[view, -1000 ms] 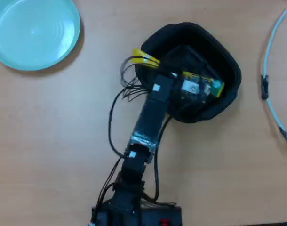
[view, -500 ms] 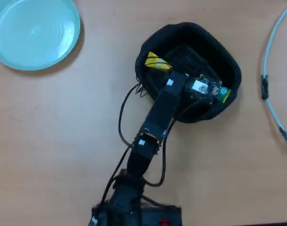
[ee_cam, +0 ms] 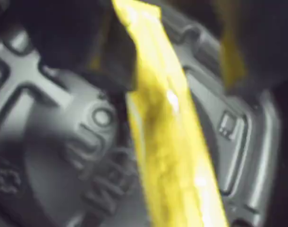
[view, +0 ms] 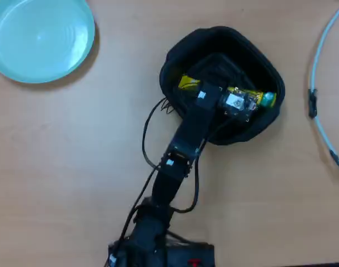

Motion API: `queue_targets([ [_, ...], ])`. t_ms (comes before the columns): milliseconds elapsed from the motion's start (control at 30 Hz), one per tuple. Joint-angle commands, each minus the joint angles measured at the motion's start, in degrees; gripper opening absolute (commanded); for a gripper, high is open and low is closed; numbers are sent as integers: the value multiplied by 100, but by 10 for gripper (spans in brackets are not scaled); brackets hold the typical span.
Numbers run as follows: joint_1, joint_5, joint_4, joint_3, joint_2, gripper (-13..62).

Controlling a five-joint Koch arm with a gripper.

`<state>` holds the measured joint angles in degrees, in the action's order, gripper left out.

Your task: Pick up the yellow instant coffee stick, then put it in the black bowl

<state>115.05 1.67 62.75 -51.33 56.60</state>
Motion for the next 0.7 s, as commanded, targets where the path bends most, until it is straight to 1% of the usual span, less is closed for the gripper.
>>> queue_targets([
  [0, 9, -79, -360, 369, 53, 250],
  [100, 18, -70, -325, 369, 53, 316],
  [233, 18, -53, -246, 193, 53, 365],
  [400, 9, 18, -9, 70, 299, 370],
  [667, -114, 26, 1195, 114, 1459, 371],
])
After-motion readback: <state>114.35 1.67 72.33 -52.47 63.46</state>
